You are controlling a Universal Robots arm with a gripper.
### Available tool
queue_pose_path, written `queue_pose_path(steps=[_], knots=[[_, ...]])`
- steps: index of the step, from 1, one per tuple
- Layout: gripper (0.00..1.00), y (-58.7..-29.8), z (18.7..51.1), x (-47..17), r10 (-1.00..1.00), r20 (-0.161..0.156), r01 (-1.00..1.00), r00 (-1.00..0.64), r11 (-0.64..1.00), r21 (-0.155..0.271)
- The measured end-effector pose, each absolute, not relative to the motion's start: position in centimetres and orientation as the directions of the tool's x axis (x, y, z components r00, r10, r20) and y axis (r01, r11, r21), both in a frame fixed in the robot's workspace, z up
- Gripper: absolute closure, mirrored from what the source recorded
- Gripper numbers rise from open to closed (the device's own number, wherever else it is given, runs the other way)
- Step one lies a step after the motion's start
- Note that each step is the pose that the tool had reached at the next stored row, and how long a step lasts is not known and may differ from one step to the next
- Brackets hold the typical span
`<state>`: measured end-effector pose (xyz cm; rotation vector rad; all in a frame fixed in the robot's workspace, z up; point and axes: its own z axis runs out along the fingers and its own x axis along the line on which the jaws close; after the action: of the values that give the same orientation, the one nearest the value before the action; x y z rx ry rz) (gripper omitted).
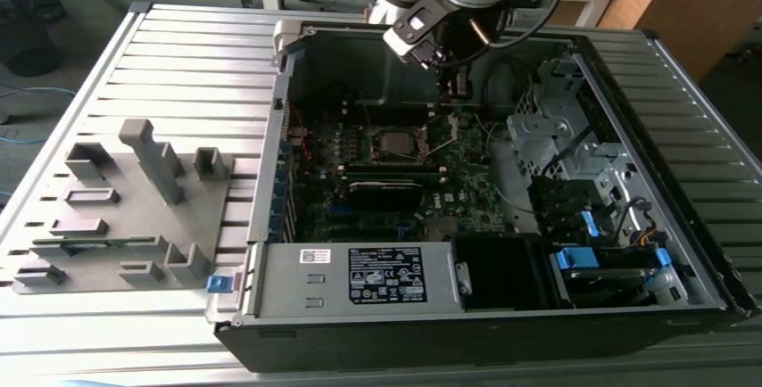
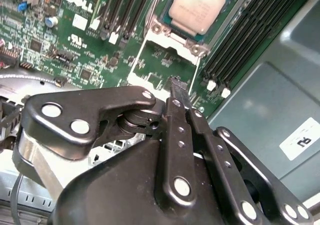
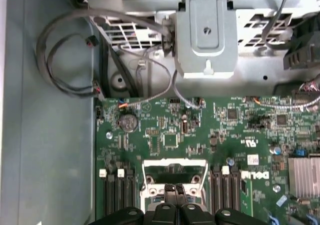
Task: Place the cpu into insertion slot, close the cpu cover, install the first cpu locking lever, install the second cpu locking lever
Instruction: 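Close the cpu cover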
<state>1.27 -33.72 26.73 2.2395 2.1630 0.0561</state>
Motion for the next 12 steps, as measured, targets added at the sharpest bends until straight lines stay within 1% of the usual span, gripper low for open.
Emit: queue_pose_path(steps=[12], knots=[[0.89,-33.7,26.7,3.7,0.999,0.007,0.998,0.035,-0.035,0.045]])
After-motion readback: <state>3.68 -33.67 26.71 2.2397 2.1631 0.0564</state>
